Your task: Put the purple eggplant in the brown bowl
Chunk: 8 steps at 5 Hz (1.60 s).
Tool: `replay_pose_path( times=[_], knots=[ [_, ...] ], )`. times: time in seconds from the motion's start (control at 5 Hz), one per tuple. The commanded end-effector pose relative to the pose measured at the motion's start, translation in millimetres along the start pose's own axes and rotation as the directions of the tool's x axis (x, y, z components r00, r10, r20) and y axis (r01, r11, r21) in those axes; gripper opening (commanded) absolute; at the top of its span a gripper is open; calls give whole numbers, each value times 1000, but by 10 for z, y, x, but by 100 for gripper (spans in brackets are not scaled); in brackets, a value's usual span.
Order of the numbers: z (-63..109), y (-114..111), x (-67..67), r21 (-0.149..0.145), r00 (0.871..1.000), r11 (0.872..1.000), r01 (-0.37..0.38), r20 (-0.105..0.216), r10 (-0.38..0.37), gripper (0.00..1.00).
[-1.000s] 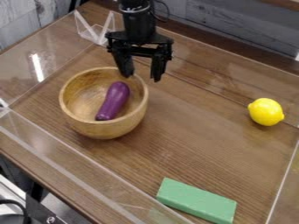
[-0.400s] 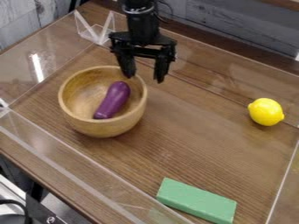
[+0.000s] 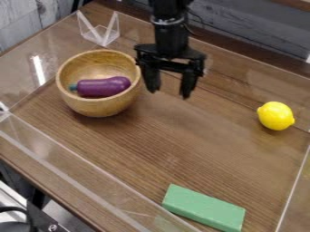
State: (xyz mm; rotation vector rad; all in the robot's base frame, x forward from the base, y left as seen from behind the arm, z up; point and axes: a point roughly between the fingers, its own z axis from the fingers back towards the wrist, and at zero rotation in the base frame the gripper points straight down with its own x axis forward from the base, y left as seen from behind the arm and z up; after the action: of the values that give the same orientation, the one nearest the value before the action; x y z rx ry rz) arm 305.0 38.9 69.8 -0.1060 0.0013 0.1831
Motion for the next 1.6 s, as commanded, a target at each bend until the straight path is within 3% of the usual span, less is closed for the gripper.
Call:
replay_pose_path(
  times=[0.0,0.6,1.4],
  knots=[
    [282,170,80,11,995,1000,-6,97,5,100],
    [316,577,111,54,992,998,-34,124,27,100],
    [229,927,147,118,990,990,-73,126,58,100]
  ],
)
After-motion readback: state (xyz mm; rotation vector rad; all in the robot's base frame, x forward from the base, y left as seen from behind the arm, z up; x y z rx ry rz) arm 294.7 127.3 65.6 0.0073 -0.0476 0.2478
